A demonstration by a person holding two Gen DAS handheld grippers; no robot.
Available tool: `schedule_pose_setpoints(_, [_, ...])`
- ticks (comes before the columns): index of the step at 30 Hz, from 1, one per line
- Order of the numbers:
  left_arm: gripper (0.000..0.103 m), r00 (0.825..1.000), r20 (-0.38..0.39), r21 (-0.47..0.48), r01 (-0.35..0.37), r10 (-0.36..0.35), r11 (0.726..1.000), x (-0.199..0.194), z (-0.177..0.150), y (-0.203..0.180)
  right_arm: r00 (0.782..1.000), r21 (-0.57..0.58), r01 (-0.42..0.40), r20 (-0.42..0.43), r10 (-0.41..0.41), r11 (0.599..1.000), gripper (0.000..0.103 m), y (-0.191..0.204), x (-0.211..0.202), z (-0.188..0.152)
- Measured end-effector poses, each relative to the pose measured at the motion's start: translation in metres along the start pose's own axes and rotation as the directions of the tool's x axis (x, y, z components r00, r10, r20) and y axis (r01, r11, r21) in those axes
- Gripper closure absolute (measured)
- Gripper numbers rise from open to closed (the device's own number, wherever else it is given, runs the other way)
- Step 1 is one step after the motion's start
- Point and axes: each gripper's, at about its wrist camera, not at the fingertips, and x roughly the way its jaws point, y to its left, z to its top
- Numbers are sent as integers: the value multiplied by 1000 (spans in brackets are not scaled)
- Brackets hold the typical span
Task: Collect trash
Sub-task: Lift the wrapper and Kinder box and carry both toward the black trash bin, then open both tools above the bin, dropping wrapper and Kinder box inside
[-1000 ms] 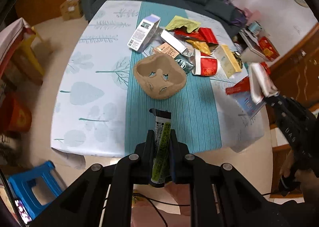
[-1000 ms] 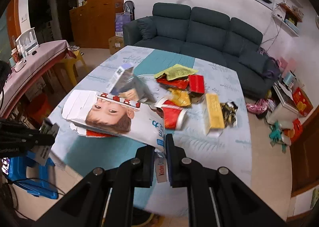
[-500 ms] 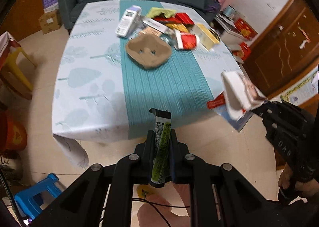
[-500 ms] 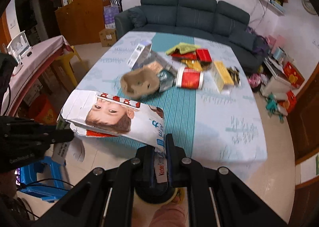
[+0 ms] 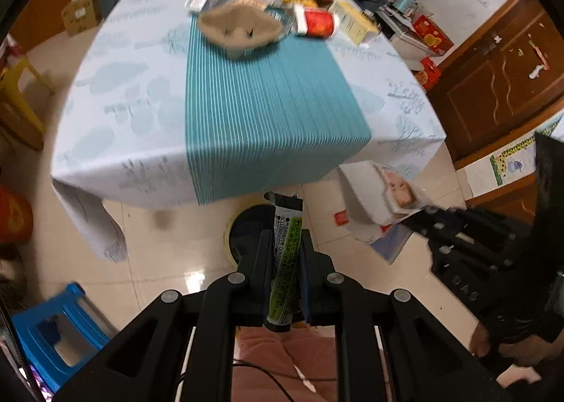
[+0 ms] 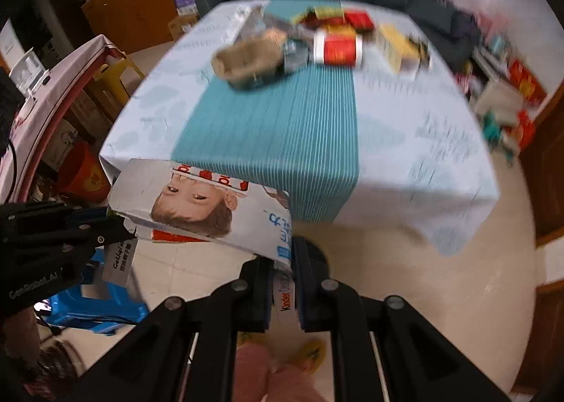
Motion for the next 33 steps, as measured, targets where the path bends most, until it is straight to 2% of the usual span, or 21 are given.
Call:
schedule_pose_setpoints(7, [92, 995, -87, -86, 40, -47, 996, 82, -21, 8, 991, 140, -63, -112, 79, 988, 93, -29, 84, -38])
schedule_pose_setpoints(14, [92, 982, -175, -182, 41, -73, 982, 185, -39, 18, 973, 316, -89, -174, 150, 945, 93, -68, 177, -78])
schedule_pose_setpoints(20, [90, 977, -206, -232, 10, -59, 973, 253, -49, 29, 964, 406, -91, -195, 183, 909, 93, -88, 245, -102])
schedule_pose_setpoints(26, [88, 978, -205, -256, -5, -50, 967, 296, -46, 34, 953, 491, -79, -219, 211, 867, 93, -101, 291, -113])
schedule_pose_setpoints(31, [70, 976, -216, -261, -29, -29, 965, 318, -44, 37, 942, 516, -82, -240, 236, 853, 92, -105, 315, -123])
schedule_pose_setpoints(33, [59, 975, -223, -251, -43, -14, 967, 326, -39, 35, 941, 509, -80, -244, 233, 857, 92, -103, 320, -122])
